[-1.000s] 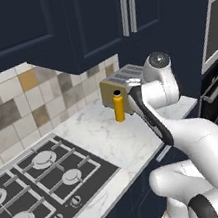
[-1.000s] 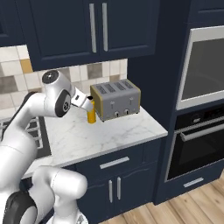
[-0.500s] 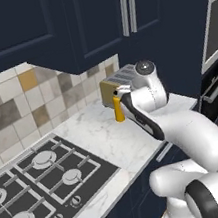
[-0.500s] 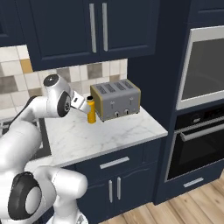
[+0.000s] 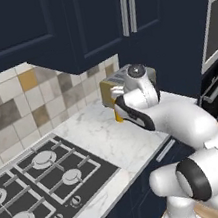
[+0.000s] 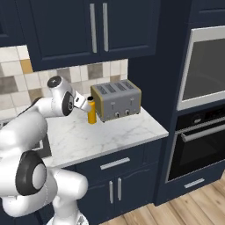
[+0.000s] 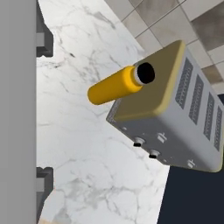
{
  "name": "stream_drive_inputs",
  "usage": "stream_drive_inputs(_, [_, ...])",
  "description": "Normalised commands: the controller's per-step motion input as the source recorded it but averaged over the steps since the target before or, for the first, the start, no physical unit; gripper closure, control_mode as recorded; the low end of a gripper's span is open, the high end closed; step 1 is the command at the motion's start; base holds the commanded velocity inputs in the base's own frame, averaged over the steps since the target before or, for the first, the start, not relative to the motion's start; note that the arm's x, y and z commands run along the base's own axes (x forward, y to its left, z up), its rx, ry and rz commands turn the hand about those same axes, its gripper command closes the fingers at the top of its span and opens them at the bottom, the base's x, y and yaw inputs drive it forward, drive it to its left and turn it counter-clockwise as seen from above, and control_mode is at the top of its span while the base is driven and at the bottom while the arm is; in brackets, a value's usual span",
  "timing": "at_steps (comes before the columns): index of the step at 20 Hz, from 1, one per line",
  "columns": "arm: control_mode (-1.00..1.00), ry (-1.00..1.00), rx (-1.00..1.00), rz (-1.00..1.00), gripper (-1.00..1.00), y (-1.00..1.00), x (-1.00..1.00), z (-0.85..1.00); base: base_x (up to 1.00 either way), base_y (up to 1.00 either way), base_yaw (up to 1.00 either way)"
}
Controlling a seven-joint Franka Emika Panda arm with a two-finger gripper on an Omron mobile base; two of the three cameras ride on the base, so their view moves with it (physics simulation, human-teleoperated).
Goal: Move the drinks to the dining counter.
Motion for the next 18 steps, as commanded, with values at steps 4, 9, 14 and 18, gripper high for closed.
stream_drive_inputs(4, [-1.0, 0.0, 0.0, 0.0, -1.0, 0.05, 0.41, -0.07, 0.0, 0.0, 0.0])
stream_drive_inputs(9, [-1.0, 0.0, 0.0, 0.0, -1.0, 0.08, 0.43, -0.17, 0.0, 0.0, 0.0])
stream_drive_inputs(14, [-1.0, 0.0, 0.0, 0.0, -1.0, 0.01, 0.39, -0.21, 0.0, 0.0, 0.0])
stream_drive_inputs(18, [-1.0, 0.0, 0.0, 0.0, -1.0, 0.0, 0.37, -0.21, 0.0, 0.0, 0.0])
